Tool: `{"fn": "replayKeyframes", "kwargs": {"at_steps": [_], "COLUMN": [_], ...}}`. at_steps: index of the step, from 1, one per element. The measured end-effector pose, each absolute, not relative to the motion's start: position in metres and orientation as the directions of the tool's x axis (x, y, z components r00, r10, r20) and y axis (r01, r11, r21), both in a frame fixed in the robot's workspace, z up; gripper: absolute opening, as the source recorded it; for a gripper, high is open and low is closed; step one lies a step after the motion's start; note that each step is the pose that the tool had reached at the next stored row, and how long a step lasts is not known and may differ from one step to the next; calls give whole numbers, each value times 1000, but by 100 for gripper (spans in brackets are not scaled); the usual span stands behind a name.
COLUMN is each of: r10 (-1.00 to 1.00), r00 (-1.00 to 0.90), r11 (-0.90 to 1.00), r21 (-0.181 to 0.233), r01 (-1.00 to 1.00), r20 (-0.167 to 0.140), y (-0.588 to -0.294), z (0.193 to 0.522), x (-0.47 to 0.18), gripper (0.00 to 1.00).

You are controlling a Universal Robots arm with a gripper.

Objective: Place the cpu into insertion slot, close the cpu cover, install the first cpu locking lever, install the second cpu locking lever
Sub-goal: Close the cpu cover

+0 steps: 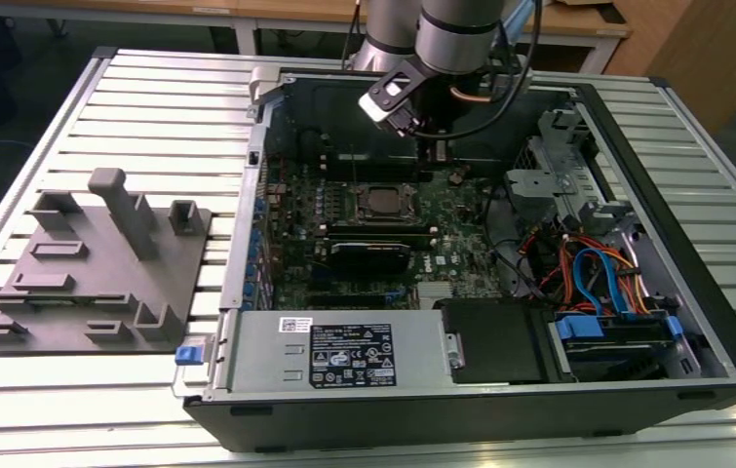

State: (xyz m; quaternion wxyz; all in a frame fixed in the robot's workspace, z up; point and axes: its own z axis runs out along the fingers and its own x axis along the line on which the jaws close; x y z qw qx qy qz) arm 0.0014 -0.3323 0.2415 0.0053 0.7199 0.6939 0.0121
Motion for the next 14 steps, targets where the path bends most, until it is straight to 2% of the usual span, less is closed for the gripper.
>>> {"fn": "replayKeyframes", "kwargs": {"at_steps": [14], "r10": [999], "r00": [37], "r11": [-37], "r21": [25], "r01": [999], "r20": [10], "y": [-332], "z": [241], "x": [-6], "gripper": [10]}}
